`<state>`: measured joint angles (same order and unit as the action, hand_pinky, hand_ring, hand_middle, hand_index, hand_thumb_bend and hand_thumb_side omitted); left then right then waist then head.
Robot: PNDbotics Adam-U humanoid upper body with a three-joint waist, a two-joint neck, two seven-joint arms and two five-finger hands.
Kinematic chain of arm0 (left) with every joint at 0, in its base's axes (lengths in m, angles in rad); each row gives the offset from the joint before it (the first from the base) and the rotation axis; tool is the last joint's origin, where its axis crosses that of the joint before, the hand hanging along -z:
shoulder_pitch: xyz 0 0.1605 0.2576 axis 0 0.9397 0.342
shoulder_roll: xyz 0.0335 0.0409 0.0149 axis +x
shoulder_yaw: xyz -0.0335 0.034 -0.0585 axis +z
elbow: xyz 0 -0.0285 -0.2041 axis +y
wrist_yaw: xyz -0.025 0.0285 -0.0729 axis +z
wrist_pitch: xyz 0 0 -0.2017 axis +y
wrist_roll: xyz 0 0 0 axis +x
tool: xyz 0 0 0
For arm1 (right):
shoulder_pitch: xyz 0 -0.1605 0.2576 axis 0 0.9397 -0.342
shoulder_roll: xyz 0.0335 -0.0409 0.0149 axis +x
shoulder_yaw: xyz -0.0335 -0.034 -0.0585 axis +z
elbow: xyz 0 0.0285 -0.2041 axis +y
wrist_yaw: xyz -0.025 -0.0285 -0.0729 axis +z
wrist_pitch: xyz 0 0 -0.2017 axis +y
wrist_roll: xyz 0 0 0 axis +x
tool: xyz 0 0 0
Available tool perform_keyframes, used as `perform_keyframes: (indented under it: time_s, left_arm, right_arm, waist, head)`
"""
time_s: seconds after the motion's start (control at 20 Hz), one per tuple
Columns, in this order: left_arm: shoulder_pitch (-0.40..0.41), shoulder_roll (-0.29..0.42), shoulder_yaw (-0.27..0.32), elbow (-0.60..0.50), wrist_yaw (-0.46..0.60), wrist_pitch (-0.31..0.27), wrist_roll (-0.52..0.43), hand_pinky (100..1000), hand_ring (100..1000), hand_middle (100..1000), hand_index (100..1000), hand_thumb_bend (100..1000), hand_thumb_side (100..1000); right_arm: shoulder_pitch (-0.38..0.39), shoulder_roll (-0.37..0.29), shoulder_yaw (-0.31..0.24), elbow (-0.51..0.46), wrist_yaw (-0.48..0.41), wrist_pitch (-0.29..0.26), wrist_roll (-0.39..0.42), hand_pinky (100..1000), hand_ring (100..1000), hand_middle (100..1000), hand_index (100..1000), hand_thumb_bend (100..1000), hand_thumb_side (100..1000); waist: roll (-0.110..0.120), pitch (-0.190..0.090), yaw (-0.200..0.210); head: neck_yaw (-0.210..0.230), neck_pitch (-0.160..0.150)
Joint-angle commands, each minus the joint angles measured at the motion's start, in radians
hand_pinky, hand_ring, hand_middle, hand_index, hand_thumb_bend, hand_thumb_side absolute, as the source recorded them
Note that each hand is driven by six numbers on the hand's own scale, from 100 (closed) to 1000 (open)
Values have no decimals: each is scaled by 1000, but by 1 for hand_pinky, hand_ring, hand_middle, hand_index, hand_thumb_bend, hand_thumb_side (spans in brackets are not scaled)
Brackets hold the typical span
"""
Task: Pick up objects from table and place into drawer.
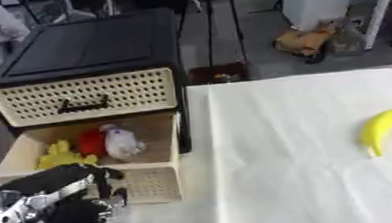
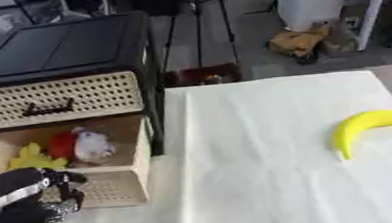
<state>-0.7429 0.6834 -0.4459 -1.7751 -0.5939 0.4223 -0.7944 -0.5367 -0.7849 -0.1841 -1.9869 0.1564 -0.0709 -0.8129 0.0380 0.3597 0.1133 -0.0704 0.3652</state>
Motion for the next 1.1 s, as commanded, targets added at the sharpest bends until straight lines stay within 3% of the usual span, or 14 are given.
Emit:
perform_keyframes:
  time_s: [0.05,0.4,1.1]
  left_arm:
    - [-20,7,7,18,-10,54,-42,100,181,707,966,100,1000]
    - [-26,-11,3,71,-14,45,-18,100,195,781,978,100,1000]
    - [-37,-23,-7,68,23,29,-19,100,205,814,1000,100,1000]
  right_arm:
    - [-12,-16,-9,-13,-3,3,-5,696,683,513,663,100,842]
    - [-10,-12,-12,-13,-4,6,-13,696,682,512,662,100,841]
    - [-9,-5,-14,-13,-9,12,-22,697,681,509,660,100,831]
  waist:
    - [-1,-16,-2]
    - [0,-10,-8]
    - [-1,-1,-14]
  head:
    - [-1,-16]
    - [-1,-20]
    - [-2,-25]
